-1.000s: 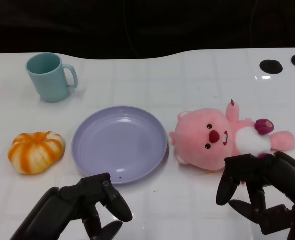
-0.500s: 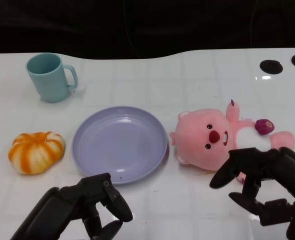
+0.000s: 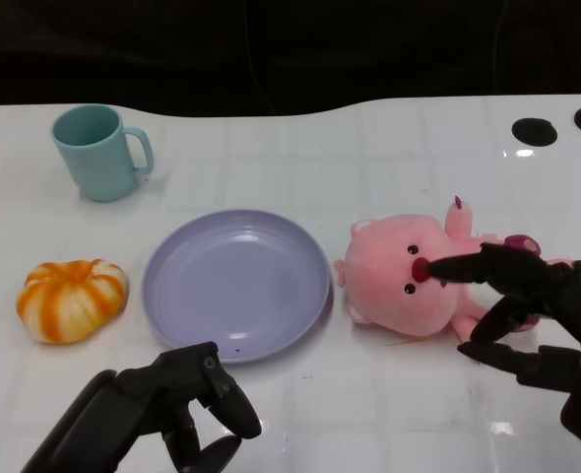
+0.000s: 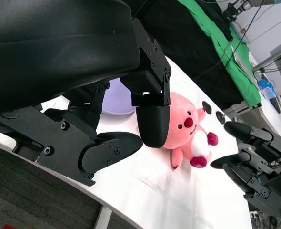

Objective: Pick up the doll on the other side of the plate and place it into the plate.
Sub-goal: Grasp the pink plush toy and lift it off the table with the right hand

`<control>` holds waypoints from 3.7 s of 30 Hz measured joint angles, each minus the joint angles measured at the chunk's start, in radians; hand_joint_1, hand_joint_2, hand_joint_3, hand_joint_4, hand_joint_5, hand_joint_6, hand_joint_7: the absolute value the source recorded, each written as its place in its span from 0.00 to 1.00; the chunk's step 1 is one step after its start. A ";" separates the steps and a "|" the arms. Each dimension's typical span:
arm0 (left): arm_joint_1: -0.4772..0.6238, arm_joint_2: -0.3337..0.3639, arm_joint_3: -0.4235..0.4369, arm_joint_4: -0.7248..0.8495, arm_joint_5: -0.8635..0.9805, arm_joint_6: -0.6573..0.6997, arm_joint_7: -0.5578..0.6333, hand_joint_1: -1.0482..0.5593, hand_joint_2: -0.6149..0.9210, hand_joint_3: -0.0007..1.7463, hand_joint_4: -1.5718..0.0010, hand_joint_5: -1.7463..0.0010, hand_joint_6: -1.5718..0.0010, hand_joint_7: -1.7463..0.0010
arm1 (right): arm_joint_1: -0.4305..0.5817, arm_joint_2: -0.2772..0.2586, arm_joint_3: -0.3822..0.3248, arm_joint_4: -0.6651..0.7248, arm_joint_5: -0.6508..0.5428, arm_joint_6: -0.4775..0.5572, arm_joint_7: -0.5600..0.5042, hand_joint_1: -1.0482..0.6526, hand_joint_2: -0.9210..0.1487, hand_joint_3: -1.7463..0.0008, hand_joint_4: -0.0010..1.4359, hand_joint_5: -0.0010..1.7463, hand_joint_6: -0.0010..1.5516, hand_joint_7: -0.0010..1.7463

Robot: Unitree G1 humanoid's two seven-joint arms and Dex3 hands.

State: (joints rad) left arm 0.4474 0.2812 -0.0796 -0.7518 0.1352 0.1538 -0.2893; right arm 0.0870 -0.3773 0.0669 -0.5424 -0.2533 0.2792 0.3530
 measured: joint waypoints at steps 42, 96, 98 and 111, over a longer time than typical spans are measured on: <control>-0.002 0.007 -0.001 0.023 0.011 -0.003 -0.001 0.53 0.86 0.46 0.58 0.06 0.61 0.26 | -0.473 -0.104 0.389 0.443 -0.540 0.215 0.180 0.14 0.00 0.86 0.32 0.15 0.16 0.03; 0.058 0.029 0.023 -0.027 -0.008 -0.004 -0.004 0.52 0.86 0.46 0.57 0.05 0.61 0.25 | -0.895 0.173 0.561 1.501 -0.620 -0.092 -0.345 0.28 0.00 0.98 0.38 0.17 0.50 0.03; 0.058 0.030 0.021 -0.033 -0.008 -0.004 -0.005 0.51 0.86 0.46 0.58 0.04 0.61 0.25 | -0.896 0.174 0.565 1.530 -0.618 -0.125 -0.404 0.35 0.00 0.98 0.41 0.21 0.56 0.04; 0.058 0.030 0.005 -0.047 0.007 0.007 -0.005 0.53 0.86 0.47 0.58 0.04 0.61 0.25 | -0.892 0.165 0.533 1.542 -0.549 -0.211 -0.482 0.41 0.00 0.85 0.52 0.81 0.63 0.00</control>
State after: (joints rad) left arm 0.5049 0.3108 -0.0746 -0.7984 0.1419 0.1609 -0.2938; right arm -0.8047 -0.2127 0.5995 0.9991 -0.8019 0.0683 -0.1291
